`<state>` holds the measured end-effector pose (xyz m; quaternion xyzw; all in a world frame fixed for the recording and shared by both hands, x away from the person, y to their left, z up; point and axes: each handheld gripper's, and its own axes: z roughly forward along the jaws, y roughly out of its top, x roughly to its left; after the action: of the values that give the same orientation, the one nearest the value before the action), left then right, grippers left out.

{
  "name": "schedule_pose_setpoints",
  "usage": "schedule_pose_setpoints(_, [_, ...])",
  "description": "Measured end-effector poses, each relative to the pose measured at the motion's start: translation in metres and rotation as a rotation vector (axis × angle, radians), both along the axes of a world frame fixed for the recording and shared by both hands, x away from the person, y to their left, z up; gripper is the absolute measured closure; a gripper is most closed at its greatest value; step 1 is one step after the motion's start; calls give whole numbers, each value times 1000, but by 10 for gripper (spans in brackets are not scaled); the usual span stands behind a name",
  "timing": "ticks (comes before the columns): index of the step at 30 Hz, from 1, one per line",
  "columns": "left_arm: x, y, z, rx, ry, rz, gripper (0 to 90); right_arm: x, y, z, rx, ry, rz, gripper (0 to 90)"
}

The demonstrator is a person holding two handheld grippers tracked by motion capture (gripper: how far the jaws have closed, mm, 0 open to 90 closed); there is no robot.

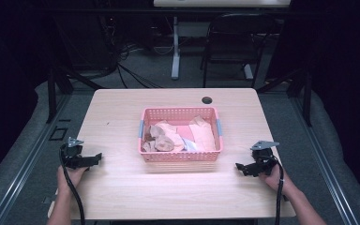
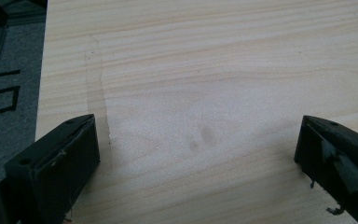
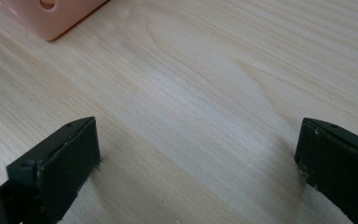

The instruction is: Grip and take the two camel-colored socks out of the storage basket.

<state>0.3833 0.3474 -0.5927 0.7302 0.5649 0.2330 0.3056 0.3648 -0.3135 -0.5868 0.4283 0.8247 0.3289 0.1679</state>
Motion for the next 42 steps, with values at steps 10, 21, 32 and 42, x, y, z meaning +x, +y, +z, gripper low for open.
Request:
schedule_pose_setpoints(10, [0,0,0,2,1,-6,0,0,0,0,1,0,1,0])
schedule_pose_setpoints(21, [5,0,3,9,29,-35,2,-1,0,0,0,2,3,0])
schedule_pose_setpoints(32, [12,-2,28,-21,154,-51,0,-1,-1,0,-6,1,6,0])
schedule_pose_setpoints(42, [11,-6,58,-30,139,-44,1,-1,0,0,-6,0,5,0])
